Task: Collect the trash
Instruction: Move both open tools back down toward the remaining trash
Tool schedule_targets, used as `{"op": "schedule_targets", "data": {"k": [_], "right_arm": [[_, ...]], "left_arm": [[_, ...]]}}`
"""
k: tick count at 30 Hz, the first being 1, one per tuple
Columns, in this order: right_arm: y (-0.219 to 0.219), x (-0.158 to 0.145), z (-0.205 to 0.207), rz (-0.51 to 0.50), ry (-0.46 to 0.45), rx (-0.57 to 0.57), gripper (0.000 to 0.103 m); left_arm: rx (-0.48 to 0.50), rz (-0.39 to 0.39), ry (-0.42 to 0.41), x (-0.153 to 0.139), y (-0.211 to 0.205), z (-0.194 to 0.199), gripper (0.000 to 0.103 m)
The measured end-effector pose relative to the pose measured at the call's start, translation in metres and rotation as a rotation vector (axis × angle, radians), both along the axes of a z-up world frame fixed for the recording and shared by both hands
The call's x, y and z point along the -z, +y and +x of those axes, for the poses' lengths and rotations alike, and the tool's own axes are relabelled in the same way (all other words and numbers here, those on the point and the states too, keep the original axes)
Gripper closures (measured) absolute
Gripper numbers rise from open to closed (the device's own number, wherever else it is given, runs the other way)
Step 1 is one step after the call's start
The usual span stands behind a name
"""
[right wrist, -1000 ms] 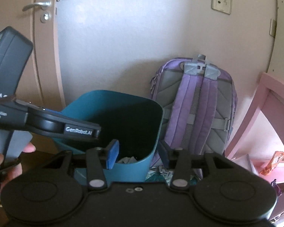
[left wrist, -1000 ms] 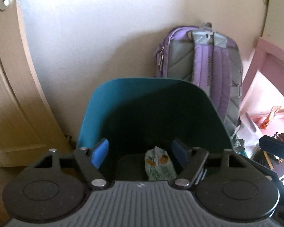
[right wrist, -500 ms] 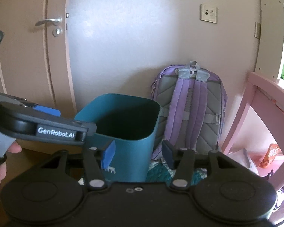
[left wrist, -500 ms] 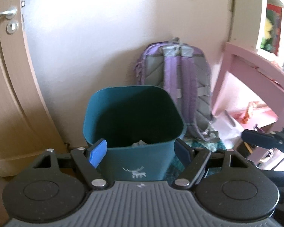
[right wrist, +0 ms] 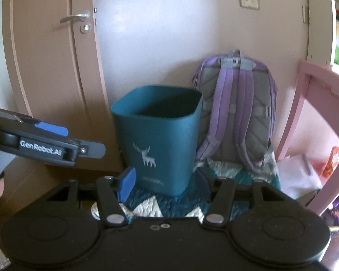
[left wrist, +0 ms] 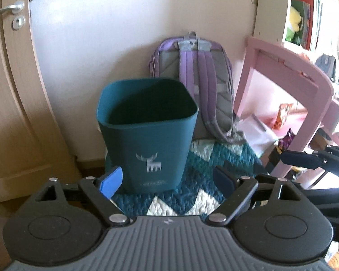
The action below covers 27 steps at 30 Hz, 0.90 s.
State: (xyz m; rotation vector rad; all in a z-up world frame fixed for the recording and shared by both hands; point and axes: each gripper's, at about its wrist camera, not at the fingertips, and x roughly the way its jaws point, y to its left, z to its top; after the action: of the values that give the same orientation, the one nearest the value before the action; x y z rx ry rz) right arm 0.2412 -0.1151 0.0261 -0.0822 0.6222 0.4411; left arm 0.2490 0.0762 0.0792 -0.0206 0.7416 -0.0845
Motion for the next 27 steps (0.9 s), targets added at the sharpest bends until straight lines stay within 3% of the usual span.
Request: {"op": "schedule_targets", "data": {"k": [6, 7, 9, 14, 24, 27], "right_arm": [[-0.016, 0.05, 0.0, 0.001, 0.059, 0.03, 0.045], [-0.019, 0.059, 0.001, -0.004, 0.067, 0.036, 0.045], [-0.024, 0.079, 0.006, -0.011, 0.09, 0.049, 0.045], [-0.032, 0.138, 0.014, -0.048, 0.136, 0.061, 0.045], [-0.051, 0.282, 0.053, -0.123, 0.351, 0.112, 0.045], [-0.057, 0.326, 0.068, -0.15, 0.425, 0.113, 0.045]], "left_arm": [[-0.008, -0.033, 0.022, 0.038, 0.011, -0.008, 0.015], [-0.008, -0.035, 0.021, 0.045, 0.012, -0.009, 0.013], [-0.006, -0.049, 0.012, 0.062, 0.016, -0.008, 0.0], [0.019, -0.085, 0.024, 0.111, 0.023, 0.004, 0.0], [0.094, -0.095, 0.267, 0.255, 0.019, 0.057, 0.0], [0.13, -0.052, 0.339, 0.303, 0.011, 0.067, 0.0]]}}
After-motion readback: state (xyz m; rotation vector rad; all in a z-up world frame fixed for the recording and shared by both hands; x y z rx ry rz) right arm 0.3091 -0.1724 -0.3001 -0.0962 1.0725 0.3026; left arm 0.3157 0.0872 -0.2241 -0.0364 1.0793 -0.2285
